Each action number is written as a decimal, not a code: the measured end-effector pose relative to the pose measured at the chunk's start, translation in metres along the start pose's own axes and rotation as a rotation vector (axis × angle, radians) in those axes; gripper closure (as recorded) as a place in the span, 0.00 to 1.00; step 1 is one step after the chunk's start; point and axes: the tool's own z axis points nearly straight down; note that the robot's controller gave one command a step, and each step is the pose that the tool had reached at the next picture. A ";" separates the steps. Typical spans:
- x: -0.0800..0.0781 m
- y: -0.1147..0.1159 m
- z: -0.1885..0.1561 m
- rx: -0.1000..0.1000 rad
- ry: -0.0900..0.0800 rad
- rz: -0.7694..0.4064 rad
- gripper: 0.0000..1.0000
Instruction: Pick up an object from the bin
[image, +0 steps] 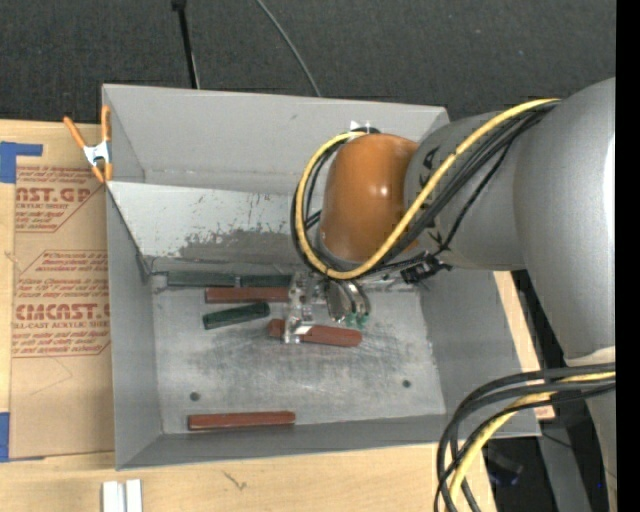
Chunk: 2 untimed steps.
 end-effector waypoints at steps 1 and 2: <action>-0.012 -0.017 -0.036 -0.001 -0.004 0.129 1.00; -0.003 -0.009 -0.080 0.000 -0.004 0.106 1.00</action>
Offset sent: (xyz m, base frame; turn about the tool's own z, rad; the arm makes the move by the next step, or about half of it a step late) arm 0.0029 -0.0081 0.0810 0.1051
